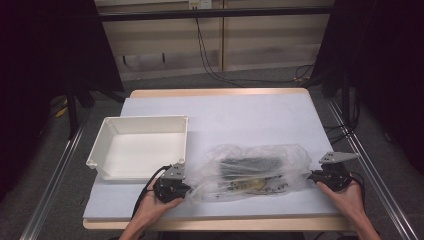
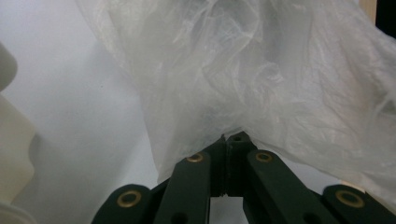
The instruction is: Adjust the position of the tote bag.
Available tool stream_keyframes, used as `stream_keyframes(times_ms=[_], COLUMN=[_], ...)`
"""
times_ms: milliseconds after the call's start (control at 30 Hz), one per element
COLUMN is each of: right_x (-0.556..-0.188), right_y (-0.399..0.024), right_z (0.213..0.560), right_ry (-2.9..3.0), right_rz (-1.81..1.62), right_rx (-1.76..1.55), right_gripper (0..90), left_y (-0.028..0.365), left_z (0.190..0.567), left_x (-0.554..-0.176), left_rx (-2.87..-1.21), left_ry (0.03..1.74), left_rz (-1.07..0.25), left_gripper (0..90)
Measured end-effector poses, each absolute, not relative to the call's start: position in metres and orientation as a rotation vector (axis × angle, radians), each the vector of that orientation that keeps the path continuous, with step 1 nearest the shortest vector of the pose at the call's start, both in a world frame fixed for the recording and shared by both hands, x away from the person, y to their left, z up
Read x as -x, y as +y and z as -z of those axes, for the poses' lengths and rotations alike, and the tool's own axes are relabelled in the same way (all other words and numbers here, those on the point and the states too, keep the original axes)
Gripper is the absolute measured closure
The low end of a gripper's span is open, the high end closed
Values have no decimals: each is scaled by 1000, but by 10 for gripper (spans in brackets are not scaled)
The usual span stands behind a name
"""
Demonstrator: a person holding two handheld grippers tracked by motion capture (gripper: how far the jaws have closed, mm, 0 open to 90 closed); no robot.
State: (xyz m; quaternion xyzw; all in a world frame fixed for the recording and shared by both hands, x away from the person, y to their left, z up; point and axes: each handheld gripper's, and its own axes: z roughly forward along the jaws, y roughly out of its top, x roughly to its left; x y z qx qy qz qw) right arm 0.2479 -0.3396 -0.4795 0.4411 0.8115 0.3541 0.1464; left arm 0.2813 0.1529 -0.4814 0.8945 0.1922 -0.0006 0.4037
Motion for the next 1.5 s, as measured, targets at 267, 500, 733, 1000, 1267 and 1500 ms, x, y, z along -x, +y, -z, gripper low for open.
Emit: stream_keyframes(times_ms=[267, 500, 733, 1000, 1267, 1500], right_x=[-241, -226, -217, -205, -193, -184], right_y=[-343, -348, -349, -358, -361, -367], right_z=[471, 453, 444, 435, 421, 406], right_ry=[2274, 2185, 2126, 2061, 2044, 1974], right_rz=[-1188, -1280, -1309, -1332, -1377, -1400], right_rx=[-1236, -1200, -1199, -1209, -1187, -1166], right_gripper=[689, 547, 373, 264, 247, 316], left_y=[154, 162, 175, 189, 191, 202], left_z=[469, 458, 446, 434, 416, 402], left_x=[-268, -259, -247, -234, -229, -227], left_rx=[-2210, -2136, -2054, -2008, -1958, -1923], left_ry=[471, 501, 536, 577, 543, 567], left_rz=[-5, -42, -83, -129, -163, -212], left_gripper=[622, 464, 366, 238, 227, 204])
